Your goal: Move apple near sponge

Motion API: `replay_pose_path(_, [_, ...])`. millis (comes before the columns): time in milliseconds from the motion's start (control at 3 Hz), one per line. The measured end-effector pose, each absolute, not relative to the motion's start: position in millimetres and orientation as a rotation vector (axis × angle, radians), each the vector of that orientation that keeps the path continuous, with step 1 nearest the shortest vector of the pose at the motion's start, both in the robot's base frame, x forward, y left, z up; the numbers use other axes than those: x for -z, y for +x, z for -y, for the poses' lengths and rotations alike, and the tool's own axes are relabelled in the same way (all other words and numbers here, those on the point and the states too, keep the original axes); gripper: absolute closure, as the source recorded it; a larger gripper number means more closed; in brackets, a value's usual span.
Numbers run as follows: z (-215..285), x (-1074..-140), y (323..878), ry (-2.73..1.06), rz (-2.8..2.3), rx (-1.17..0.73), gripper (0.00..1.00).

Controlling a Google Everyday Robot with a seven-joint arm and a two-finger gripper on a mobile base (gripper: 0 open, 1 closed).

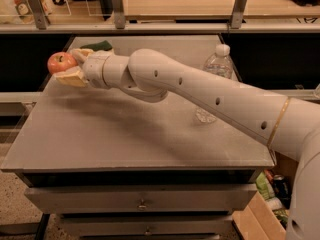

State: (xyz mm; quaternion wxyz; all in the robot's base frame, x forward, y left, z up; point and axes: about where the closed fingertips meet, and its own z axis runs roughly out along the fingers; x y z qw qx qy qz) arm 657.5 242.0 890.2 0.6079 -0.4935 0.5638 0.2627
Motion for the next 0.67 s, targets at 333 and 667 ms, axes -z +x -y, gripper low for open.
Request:
replay_pose_path(333, [-236.8,-887.8,665.2,-1.108,-1.324,-0.573,1.00])
replay_pose_path(667, [-229.3,-882.7,673.5,-1.060,-1.350,-0.548,1.00])
